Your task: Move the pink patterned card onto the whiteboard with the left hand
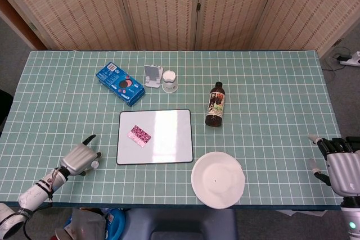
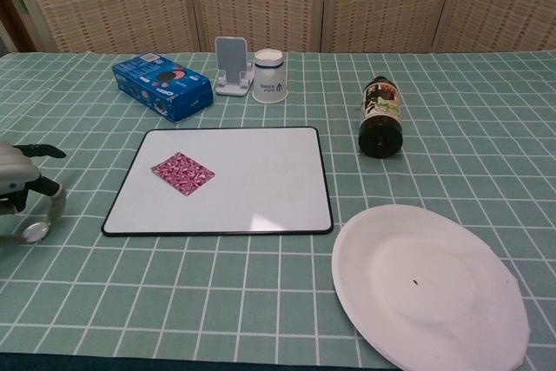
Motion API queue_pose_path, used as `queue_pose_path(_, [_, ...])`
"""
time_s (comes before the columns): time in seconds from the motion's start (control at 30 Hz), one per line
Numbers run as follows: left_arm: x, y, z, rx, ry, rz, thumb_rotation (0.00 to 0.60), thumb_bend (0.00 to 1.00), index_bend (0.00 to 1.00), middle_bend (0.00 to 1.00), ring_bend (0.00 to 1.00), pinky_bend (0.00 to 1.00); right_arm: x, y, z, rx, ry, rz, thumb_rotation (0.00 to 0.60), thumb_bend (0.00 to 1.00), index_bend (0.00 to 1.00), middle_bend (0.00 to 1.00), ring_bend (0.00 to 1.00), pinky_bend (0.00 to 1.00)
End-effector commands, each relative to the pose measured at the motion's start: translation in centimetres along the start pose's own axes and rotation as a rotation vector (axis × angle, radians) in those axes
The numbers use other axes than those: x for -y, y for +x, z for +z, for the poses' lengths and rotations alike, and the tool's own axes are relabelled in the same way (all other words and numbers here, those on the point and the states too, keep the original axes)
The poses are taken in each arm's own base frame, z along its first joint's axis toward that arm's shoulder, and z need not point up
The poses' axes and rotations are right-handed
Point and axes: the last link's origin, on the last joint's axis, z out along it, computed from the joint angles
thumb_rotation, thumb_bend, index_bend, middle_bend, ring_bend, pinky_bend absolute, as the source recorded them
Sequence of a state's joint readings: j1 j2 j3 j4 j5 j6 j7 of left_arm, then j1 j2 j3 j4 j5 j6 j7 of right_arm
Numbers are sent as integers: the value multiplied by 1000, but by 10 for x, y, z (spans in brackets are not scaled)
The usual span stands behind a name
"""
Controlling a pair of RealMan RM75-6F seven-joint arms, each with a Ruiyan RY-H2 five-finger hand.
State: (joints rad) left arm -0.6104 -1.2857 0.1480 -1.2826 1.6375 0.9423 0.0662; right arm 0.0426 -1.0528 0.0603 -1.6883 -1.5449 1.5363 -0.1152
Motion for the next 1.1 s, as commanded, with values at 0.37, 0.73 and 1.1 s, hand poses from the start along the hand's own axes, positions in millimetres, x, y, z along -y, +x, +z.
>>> queue_pose_path(0.37, [1, -3, 2, 8, 8, -7, 600, 294, 421, 969, 942, 0, 1, 0, 0, 1, 0, -3, 600, 367, 228, 344, 336, 219])
queue_pose_path(0.73, [2, -4, 4, 3, 10, -19, 600, 294, 454, 969, 944, 0, 1, 1, 0, 2, -2, -5, 600, 366, 228, 344, 337, 219])
queue_pose_path(1.1, [5, 8, 6, -18, 11, -54, 600, 294, 466, 969, 945, 0, 1, 2, 0, -2, -2, -3, 600, 366, 228, 344, 336, 219])
